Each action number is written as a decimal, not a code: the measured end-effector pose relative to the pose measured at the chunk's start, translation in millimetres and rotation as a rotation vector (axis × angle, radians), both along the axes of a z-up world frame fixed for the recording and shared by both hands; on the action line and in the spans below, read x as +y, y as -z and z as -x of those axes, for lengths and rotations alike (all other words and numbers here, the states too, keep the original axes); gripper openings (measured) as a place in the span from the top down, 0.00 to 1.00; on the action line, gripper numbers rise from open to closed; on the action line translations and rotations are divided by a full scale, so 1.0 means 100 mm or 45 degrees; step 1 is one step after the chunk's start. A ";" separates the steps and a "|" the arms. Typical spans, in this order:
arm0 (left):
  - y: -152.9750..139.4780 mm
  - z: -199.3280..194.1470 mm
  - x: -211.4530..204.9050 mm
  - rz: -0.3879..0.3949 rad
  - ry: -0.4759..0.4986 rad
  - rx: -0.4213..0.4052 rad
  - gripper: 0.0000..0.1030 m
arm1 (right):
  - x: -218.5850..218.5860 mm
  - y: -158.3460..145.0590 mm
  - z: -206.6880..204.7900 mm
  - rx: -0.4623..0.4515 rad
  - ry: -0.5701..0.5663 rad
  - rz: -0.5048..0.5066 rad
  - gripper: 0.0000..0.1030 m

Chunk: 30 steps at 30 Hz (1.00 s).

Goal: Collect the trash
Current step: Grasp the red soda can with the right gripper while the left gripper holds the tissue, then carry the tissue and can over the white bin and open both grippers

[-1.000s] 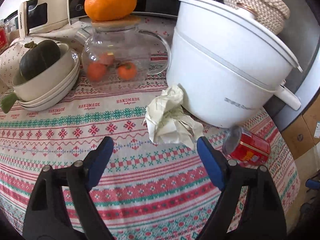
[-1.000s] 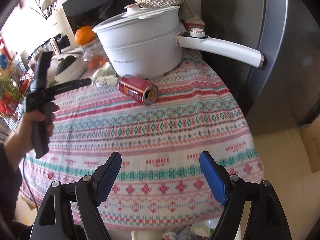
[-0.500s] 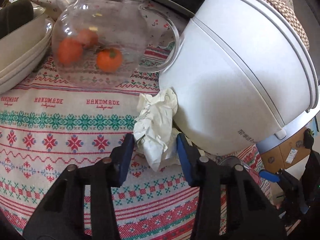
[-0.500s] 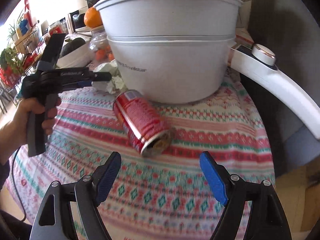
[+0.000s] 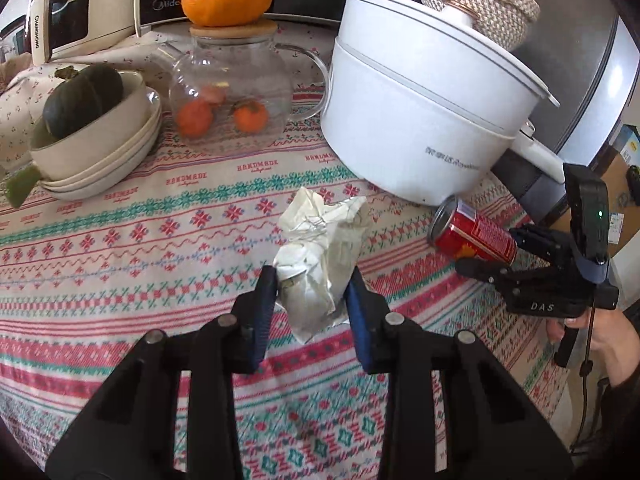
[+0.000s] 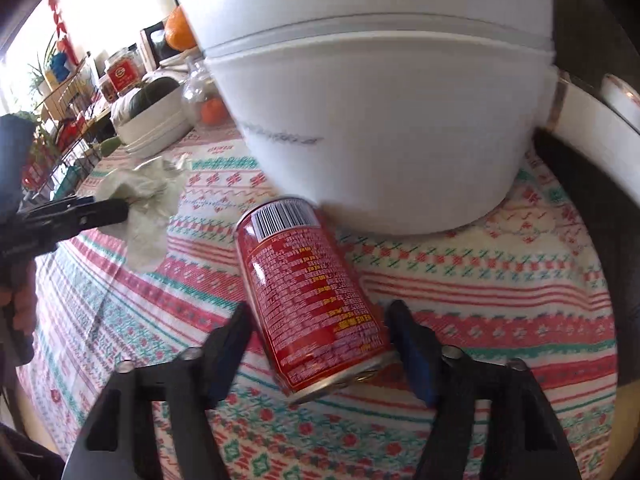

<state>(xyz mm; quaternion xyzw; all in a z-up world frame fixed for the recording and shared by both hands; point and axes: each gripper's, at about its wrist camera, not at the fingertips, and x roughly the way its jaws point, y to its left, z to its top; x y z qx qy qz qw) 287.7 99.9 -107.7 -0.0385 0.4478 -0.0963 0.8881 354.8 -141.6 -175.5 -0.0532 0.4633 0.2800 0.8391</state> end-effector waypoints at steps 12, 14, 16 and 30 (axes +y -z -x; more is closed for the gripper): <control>-0.44 0.82 -0.07 -0.009 -0.021 0.010 0.65 | -0.03 -0.49 0.81 0.013 0.125 0.019 0.45; -0.54 1.01 -0.15 -0.005 -0.009 -0.001 0.65 | -0.11 -0.62 1.02 0.012 0.153 0.026 0.46; -0.61 1.20 -0.25 -0.008 0.007 -0.011 0.65 | -0.22 -0.72 1.19 0.013 0.185 0.024 0.46; -0.68 2.33 -0.99 0.088 0.150 -0.018 0.65 | -1.15 -1.18 2.67 0.016 0.370 -0.018 0.46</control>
